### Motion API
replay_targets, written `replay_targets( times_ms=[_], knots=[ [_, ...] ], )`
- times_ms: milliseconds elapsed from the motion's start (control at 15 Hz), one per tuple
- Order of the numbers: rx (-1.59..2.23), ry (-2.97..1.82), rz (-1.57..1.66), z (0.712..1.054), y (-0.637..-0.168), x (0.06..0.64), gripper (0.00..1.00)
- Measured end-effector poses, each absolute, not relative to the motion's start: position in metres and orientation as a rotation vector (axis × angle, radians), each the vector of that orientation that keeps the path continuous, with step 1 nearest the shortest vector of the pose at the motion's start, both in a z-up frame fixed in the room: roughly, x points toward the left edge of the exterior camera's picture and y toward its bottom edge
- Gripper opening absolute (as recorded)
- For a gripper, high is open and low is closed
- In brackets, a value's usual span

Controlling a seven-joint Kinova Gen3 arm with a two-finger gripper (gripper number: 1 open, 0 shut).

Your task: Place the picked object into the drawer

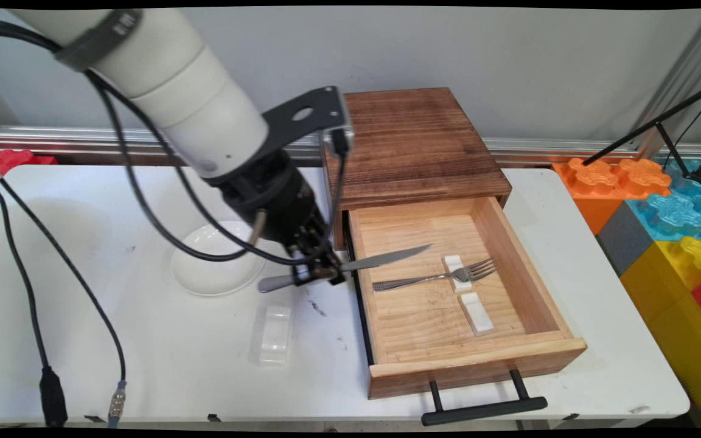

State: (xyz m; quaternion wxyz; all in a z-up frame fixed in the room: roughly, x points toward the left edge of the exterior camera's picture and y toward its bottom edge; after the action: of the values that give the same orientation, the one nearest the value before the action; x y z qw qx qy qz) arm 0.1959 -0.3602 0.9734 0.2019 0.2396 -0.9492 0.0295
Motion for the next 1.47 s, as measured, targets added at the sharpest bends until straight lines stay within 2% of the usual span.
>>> replay_targets(
  times_ms=[800, 1467],
  knots=[
    [0.627, -2.602, 0.140, 0.935, -0.398, 0.118, 0.00],
    [0.639, -2.573, 0.153, 0.898, -0.414, 0.082, 0.00]
  ],
)
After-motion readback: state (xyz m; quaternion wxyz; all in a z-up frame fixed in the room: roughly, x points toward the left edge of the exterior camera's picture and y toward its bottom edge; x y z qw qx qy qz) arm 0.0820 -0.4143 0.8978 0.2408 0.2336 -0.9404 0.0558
